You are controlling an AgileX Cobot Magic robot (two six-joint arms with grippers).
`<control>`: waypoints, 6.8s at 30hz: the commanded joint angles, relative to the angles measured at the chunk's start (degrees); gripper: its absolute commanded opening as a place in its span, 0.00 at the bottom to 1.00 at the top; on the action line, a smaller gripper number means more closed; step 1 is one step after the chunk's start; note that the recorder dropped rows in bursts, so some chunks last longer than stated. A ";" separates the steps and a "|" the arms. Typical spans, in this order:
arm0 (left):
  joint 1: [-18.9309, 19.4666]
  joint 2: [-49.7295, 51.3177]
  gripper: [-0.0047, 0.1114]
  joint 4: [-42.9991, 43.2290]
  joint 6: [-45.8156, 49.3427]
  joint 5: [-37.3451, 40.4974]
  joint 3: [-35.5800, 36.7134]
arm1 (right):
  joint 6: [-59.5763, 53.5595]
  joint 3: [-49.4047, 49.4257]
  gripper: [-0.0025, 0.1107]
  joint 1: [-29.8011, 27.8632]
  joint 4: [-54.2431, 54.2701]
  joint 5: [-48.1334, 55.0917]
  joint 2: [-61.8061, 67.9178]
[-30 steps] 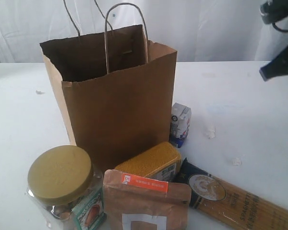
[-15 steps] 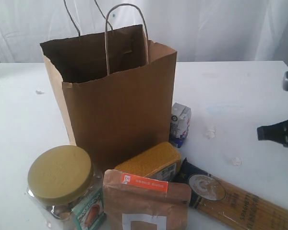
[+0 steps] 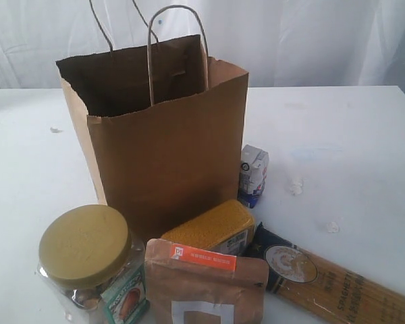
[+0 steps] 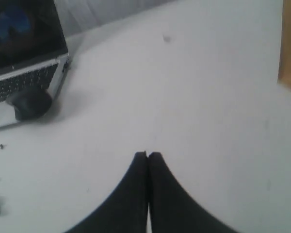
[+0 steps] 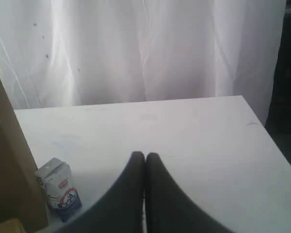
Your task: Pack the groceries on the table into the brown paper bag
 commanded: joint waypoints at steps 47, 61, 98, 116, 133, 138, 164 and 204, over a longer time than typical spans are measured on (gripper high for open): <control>-14.44 57.30 0.04 7.08 -11.59 47.82 -53.76 | 4.46 24.56 0.02 -0.25 -14.95 -21.06 -7.58; -24.87 63.18 0.43 -19.45 3.70 54.04 -60.54 | 4.46 24.56 0.02 -0.25 -14.95 -20.07 -7.58; -34.37 70.49 0.95 -16.70 38.87 54.70 -58.57 | 4.46 24.56 0.02 -0.25 -14.95 -20.07 -7.58; -39.70 71.21 0.95 -5.74 36.17 42.16 -57.44 | 4.46 24.56 0.02 -0.25 -14.95 -20.07 -7.58; -39.70 71.21 0.95 -14.81 37.28 38.72 -52.13 | 5.09 24.56 0.02 -0.25 -14.95 -20.10 -7.58; -39.70 71.21 0.95 -20.36 37.10 34.26 -52.13 | 5.09 24.56 0.02 -0.25 -14.95 -20.10 -7.58; -39.70 71.21 0.06 -13.00 32.97 33.07 -49.12 | 5.09 24.56 0.02 -0.25 -14.95 -20.10 -7.58; -39.70 60.92 0.04 25.89 -6.97 59.89 -74.84 | 5.09 24.56 0.02 -0.25 -14.95 -20.10 -7.58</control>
